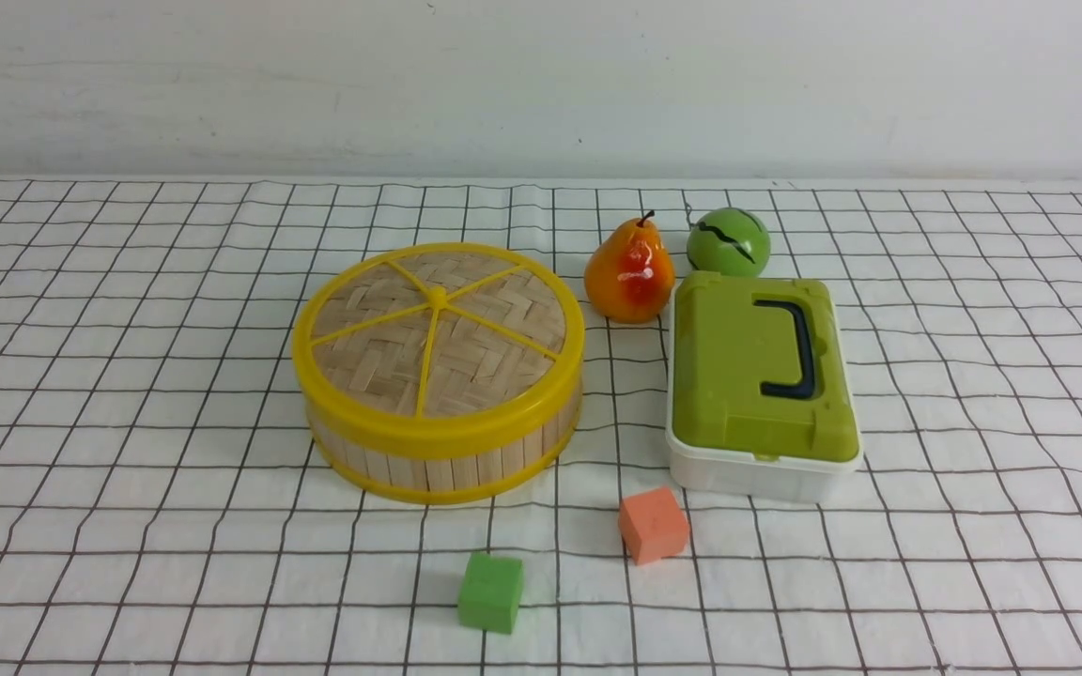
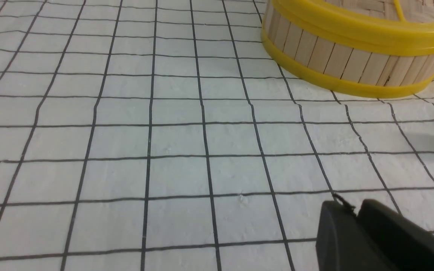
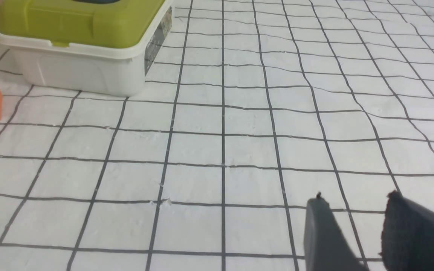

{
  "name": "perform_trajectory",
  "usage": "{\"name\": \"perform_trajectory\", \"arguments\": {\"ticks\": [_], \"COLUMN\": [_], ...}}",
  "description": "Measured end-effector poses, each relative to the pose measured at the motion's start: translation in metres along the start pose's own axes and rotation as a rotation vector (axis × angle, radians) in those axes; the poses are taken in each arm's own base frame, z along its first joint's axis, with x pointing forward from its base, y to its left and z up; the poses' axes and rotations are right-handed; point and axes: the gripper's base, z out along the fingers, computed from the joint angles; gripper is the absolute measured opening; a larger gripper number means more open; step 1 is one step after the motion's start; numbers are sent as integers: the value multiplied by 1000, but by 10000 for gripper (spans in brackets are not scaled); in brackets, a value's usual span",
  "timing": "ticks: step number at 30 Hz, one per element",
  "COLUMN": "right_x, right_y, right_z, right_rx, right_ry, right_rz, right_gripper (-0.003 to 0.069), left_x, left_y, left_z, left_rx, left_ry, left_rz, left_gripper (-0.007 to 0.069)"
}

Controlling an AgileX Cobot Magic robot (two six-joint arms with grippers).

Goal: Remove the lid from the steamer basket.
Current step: Use the left arm to lift the lid of the steamer

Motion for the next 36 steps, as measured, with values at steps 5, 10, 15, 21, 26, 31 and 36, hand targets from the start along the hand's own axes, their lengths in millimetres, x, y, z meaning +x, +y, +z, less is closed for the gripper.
{"name": "perform_trajectory", "arguments": {"ticks": [5,10,15,21,26,31,36], "right_x": [0,0,0,0,0,0,0], "right_y": [0,0,0,0,0,0,0], "right_z": [0,0,0,0,0,0,0], "right_rx": [0,0,0,0,0,0,0], "right_ry": [0,0,0,0,0,0,0], "right_rz": [0,0,0,0,0,0,0], "right_gripper": [239,239,239,239,239,239,239], "left_x": [-14,-40,-61,-77,-126,-208,-251], "left_y": [-1,-3,-4,-5,-11,-21,-26], "left_z": [-1,-9,-24,-41,-59,-58,-10], "left_rx": [10,30,57,150,181,117,67], "left_ry": [-149,-449,-741,-967,-909,-617,-369], "left_rz": [2,5,-9,-170,-243,-189,-161], "left_gripper": [72,72,73,76,3,-13,-13]}}
